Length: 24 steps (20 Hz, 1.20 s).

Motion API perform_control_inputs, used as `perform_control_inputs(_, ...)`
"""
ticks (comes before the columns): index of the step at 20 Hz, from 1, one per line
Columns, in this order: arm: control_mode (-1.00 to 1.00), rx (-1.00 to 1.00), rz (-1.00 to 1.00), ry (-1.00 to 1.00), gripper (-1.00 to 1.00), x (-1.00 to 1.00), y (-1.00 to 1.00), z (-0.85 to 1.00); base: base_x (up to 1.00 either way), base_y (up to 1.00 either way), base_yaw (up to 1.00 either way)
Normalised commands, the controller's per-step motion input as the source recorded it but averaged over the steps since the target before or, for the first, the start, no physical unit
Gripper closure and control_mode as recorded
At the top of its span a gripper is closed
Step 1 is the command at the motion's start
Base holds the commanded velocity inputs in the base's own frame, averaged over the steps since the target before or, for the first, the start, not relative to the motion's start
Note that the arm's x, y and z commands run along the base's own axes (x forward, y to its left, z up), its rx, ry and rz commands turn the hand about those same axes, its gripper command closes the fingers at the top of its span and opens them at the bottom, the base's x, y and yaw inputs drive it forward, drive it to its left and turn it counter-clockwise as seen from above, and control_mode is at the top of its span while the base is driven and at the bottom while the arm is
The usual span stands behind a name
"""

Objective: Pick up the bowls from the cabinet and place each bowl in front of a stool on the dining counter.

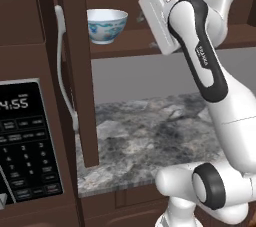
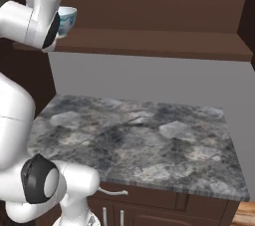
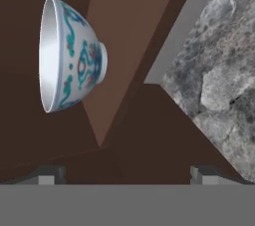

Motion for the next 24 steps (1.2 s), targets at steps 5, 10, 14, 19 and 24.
perform_control_inputs(5, -1.00, 0.00, 0.00, 0.14, -1.00, 0.26, 0.19, -0.06, 0.00, 0.00, 0.00)
perform_control_inputs(10, -1.00, 0.00, 0.00, 0.06, -1.00, 0.19, 0.08, 0.02, 0.00, 0.00, 0.00)
perform_control_inputs(14, -1.00, 0.00, 0.00, 0.02, -1.00, 0.22, 0.04, 0.02, 0.00, 0.00, 0.00)
perform_control_inputs(19, -1.00, 0.00, 0.00, 0.01, -1.00, 0.38, 0.20, 0.00, 0.00, 0.00, 0.00)
perform_control_inputs(24, -1.00, 0.00, 0.00, 0.00, -1.00, 0.40, 0.15, 0.00, 0.00, 0.00, 0.00)
